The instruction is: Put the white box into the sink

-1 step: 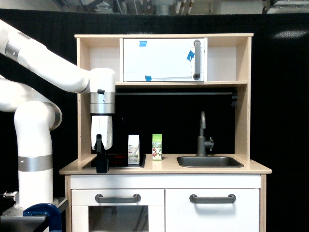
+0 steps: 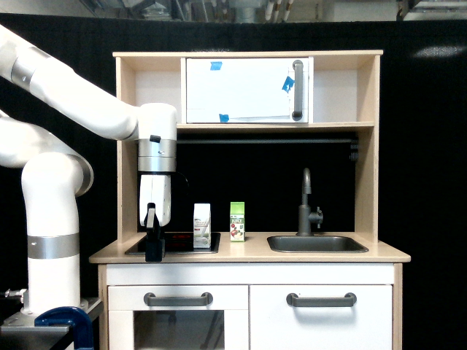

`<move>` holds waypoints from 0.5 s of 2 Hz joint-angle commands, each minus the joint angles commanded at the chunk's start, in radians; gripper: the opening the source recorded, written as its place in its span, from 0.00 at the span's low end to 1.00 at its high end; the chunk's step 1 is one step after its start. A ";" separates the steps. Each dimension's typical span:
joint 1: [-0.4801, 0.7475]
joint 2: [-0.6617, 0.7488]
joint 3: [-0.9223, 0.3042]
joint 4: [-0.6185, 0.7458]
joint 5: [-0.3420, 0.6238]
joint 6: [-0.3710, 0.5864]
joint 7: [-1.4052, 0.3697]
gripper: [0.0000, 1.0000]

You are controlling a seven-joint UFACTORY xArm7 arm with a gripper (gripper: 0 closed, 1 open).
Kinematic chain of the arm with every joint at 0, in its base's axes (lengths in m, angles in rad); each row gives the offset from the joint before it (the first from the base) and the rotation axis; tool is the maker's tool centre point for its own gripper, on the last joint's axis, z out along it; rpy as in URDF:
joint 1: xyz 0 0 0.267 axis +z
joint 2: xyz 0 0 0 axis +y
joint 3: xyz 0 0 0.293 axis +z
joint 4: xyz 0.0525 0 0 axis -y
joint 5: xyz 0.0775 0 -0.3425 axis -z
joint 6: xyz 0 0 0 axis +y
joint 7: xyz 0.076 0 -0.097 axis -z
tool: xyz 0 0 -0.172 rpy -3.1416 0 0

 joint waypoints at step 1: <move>0.103 -0.161 -0.041 -0.021 -0.003 0.003 -0.154 1.00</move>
